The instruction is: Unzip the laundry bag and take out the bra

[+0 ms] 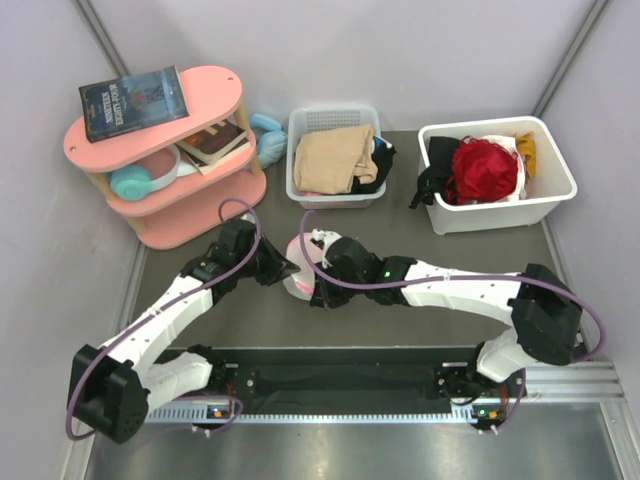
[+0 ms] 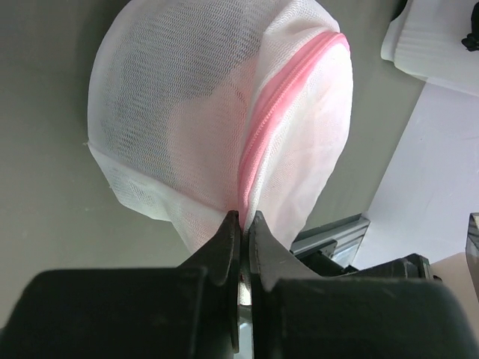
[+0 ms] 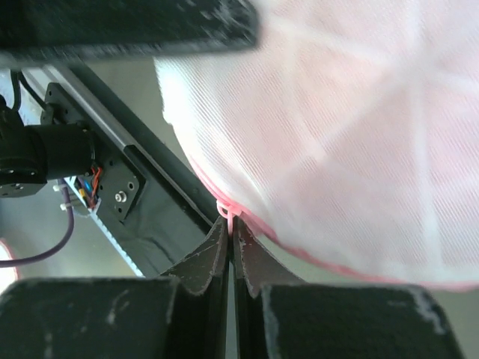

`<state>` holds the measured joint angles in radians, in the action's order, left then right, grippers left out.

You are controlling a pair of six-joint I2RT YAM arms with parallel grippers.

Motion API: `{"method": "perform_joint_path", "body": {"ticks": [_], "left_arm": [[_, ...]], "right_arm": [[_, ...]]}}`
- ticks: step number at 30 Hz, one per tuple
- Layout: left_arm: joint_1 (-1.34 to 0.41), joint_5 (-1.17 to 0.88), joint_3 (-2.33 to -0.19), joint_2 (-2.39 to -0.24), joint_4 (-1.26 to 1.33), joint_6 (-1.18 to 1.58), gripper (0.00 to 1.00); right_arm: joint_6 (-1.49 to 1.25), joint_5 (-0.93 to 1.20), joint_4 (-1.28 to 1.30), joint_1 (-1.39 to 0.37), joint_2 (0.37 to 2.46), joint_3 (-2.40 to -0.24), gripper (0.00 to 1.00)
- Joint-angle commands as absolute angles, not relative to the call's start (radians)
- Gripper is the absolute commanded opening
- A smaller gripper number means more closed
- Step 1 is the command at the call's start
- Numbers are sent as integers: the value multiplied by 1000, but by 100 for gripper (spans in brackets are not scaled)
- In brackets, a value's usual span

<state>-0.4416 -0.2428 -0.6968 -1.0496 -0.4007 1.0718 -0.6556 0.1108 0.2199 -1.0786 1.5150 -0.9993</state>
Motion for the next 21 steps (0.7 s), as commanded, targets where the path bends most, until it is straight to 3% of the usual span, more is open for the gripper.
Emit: {"method": "perform_joint_path", "body": {"ticks": [1, 8, 15, 16, 17, 20, 21], "left_arm": [[-394, -259, -727, -1071, -364, 1008, 0], [-370, -363, -761, -1152, -258, 954, 0], [-368, -488, -888, -1310, -199, 848, 0], [-368, -495, -903, -1321, -209, 835, 19], [-370, -488, -946, -1336, -231, 801, 32], [-368, -411, -1014, -1325, -368, 749, 66], [-368, -381, -1023, -1316, -450, 743, 70]], "right_arm": [[-683, 121, 181, -1028, 1416, -936, 0], [-690, 115, 167, -979, 1348, -851, 0], [-657, 107, 199, -980, 1347, -905, 0], [-657, 107, 199, -980, 1350, -913, 0], [-654, 109, 199, -982, 1356, -923, 0], [-647, 121, 203, -988, 1394, -972, 0], [-649, 127, 198, -989, 1417, -994, 0]]}}
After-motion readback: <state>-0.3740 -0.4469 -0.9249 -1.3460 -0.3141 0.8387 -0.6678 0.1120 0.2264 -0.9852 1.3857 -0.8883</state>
